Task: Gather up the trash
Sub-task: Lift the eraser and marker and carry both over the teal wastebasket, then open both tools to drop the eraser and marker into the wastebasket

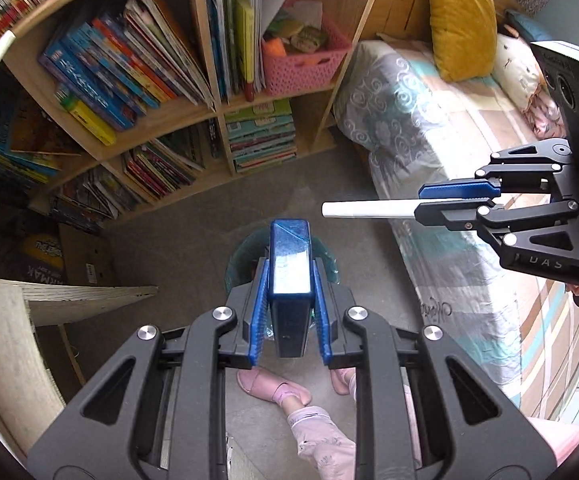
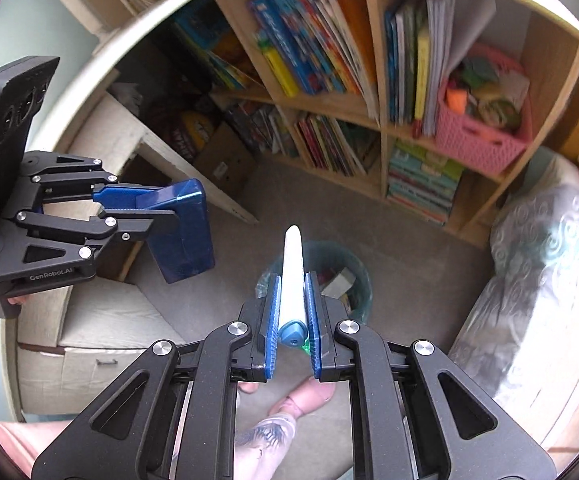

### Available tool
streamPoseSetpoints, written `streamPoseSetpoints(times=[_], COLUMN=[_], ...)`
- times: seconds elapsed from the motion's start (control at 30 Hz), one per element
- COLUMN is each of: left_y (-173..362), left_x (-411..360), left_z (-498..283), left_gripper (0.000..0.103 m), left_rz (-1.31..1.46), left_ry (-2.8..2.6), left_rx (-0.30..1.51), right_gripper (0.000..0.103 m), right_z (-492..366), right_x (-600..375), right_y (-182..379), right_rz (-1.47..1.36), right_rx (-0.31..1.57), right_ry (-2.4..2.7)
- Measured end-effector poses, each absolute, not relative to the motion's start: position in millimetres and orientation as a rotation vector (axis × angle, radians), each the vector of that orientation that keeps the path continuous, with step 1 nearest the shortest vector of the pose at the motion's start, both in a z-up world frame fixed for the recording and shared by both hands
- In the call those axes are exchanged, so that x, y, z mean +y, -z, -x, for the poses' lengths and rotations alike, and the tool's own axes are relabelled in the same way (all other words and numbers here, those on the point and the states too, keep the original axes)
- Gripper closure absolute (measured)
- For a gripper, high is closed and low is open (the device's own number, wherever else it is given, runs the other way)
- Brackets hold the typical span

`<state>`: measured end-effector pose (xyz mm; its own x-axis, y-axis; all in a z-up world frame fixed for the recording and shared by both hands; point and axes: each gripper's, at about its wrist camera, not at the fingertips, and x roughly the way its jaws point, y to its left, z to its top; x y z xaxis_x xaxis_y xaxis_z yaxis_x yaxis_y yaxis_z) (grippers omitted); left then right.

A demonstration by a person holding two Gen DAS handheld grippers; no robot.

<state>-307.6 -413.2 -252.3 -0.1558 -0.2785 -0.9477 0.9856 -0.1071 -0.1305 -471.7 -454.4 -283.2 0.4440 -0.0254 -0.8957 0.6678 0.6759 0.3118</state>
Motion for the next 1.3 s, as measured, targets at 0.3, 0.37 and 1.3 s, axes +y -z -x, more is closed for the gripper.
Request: streamPoseSetpoints(times=[0.3, 0.37, 1.3], left_y=[312.0, 324.0, 326.8], left_x=[-419.0, -420.8, -418.7], left_z=[313.2, 313.9, 307.9], left_gripper=[0.085, 0.085, 0.031], left_rz=[-1.026, -1.034, -1.020], left_ry=[1.518, 1.518, 1.455], left_rx=[1.112, 1.128, 1.105], right_gripper=[0.089, 0.089, 0.050], right_z=[471.5, 472.3, 494.5], right_x=[-452.9, -453.0, -466.9], right_y=[353.7, 367.4, 365.2], right_rz=[-0.854, -0.884, -0.948], right_rx=[1.056, 1.055, 1.005], right_ry=[0.511, 0.519, 0.579])
